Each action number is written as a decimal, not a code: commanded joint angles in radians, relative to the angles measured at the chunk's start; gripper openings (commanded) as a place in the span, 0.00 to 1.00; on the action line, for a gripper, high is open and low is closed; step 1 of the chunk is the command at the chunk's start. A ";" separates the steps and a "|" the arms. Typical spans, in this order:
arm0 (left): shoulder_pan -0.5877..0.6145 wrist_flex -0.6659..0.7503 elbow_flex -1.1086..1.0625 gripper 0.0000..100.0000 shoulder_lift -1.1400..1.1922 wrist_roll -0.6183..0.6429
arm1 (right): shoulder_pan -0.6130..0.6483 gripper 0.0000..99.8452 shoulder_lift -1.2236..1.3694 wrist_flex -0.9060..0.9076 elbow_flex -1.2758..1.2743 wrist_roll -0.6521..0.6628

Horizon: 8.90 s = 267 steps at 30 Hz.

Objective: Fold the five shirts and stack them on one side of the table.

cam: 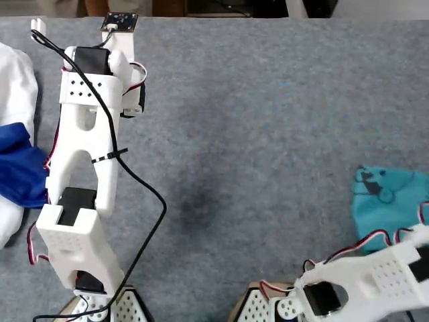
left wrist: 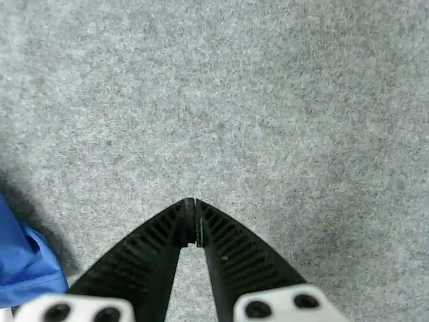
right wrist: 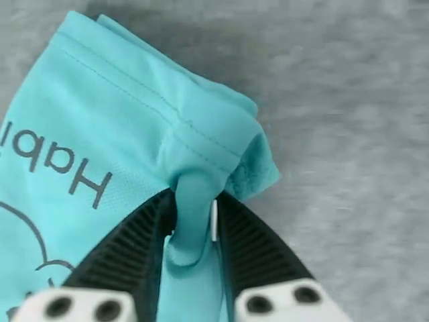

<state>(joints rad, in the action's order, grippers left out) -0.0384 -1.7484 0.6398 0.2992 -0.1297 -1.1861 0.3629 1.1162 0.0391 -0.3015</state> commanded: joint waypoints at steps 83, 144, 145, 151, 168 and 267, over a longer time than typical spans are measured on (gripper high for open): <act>0.023 -0.009 0.011 0.02 -0.051 0.002 | -0.102 0.01 0.013 0.170 -0.334 0.301; -0.506 -0.012 -0.100 0.02 -0.157 -0.031 | 0.096 0.01 -0.432 0.107 -0.180 0.325; -0.555 -0.012 -0.123 0.02 -0.166 -0.015 | 0.097 0.00 -0.410 0.106 -0.180 0.325; -0.694 -0.002 -0.153 0.02 -0.170 0.032 | 0.085 0.01 -0.254 0.064 -0.179 0.327; -0.654 -0.005 -0.236 0.02 -0.180 0.003 | 0.447 0.01 -0.176 0.163 -0.186 0.353; 0.112 0.009 -0.356 0.02 -0.435 -0.018 | 1.165 0.01 -1.365 0.310 -0.547 0.408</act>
<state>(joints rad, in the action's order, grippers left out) -0.0322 -1.7484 0.2746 -0.0982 -0.1419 -0.1105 -1.0196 1.3955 -0.6176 0.1542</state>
